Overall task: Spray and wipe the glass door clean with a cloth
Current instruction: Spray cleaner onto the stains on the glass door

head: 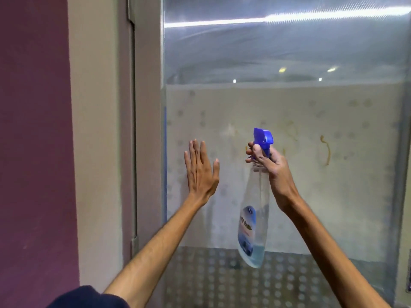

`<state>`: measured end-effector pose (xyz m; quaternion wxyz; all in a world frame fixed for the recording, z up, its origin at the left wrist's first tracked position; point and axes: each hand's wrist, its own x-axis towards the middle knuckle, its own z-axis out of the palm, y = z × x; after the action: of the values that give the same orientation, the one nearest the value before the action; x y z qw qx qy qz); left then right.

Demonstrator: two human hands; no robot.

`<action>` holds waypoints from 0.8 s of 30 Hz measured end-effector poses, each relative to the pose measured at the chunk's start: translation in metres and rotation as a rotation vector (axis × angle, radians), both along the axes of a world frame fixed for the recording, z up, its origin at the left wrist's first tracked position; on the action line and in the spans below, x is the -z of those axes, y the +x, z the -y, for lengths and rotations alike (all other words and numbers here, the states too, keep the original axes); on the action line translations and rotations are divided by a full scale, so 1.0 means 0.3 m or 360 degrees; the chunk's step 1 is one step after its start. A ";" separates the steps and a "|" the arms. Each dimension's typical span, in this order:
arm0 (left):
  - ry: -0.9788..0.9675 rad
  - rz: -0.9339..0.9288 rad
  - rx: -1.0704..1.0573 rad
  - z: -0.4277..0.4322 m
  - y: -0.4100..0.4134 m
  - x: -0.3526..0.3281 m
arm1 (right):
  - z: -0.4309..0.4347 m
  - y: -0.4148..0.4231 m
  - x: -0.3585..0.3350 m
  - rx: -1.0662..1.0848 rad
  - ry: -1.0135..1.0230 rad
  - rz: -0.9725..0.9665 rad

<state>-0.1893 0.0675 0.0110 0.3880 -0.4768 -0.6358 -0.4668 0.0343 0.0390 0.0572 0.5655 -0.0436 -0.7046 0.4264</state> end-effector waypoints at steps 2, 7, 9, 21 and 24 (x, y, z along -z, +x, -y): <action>-0.0018 -0.0059 -0.0051 -0.052 -0.052 -0.039 | -0.020 -0.017 -0.039 0.0047 0.0020 -0.0006; -0.0002 -0.0190 -0.0132 -0.128 -0.113 -0.053 | -0.074 -0.040 -0.103 0.0137 0.0045 -0.0039; 0.0017 -0.0230 -0.0146 -0.135 -0.124 -0.045 | -0.092 -0.042 -0.119 0.0166 0.0044 -0.0013; 0.0057 -0.0254 -0.0115 -0.132 -0.126 -0.049 | -0.083 -0.071 -0.103 0.0293 -0.0052 -0.0166; 0.0040 -0.0242 -0.0138 -0.127 -0.119 -0.050 | -0.076 -0.084 -0.084 0.0409 0.0015 -0.0048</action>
<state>-0.2251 0.1057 0.0261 0.4609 -0.4780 -0.6187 -0.4198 0.0091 0.0618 0.0824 0.6262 -0.1244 -0.6866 0.3477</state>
